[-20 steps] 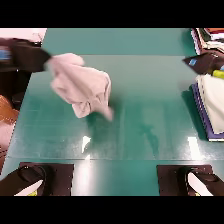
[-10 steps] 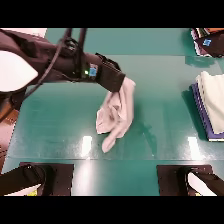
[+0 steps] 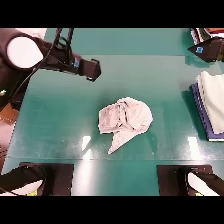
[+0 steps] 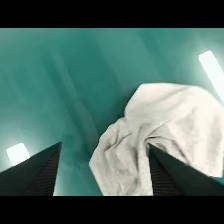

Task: Fold the shirts.

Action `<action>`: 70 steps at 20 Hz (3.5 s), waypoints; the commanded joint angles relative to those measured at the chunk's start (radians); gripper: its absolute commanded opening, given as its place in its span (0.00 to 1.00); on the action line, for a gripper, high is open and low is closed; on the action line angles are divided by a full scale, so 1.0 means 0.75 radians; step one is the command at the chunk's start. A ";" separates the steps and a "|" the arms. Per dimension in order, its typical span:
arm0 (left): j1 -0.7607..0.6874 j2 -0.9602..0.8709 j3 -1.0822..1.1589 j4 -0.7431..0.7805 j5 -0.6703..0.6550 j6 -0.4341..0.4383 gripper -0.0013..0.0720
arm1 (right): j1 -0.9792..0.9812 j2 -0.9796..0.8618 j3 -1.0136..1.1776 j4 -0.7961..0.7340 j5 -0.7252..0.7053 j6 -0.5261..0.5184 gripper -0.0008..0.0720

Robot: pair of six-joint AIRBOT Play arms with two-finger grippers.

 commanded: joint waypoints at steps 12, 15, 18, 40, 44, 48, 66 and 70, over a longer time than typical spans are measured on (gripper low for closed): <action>-0.116 -0.311 -0.666 -0.643 0.489 0.373 0.86 | 0.001 -0.003 0.001 -0.002 0.035 0.001 0.03; -0.120 -0.305 -0.649 -0.647 0.483 0.372 0.38 | 0.001 -0.003 0.001 -0.003 0.055 0.001 0.03; -0.106 -0.278 -0.591 -0.586 0.399 0.369 0.05 | 0.001 -0.003 0.001 -0.007 0.117 0.001 0.03; 0.425 0.086 -0.418 -0.317 0.241 0.328 0.05 | 0.551 -0.542 -0.711 0.093 -0.410 0.080 0.62; 0.425 0.086 -0.418 -0.317 0.241 0.328 0.05 | 0.558 -0.745 -0.499 0.095 -0.410 0.080 0.59; 0.425 0.086 -0.418 -0.318 0.241 0.328 0.05 | 0.558 -0.875 -0.329 0.095 -0.358 0.080 0.25; 0.421 0.507 0.213 -0.350 0.161 0.334 0.05 | 0.258 -0.027 0.402 -0.525 0.016 0.081 0.03; 0.421 0.490 0.121 -0.348 -0.046 0.337 0.05 | 0.253 0.103 0.226 -0.523 0.111 0.089 0.03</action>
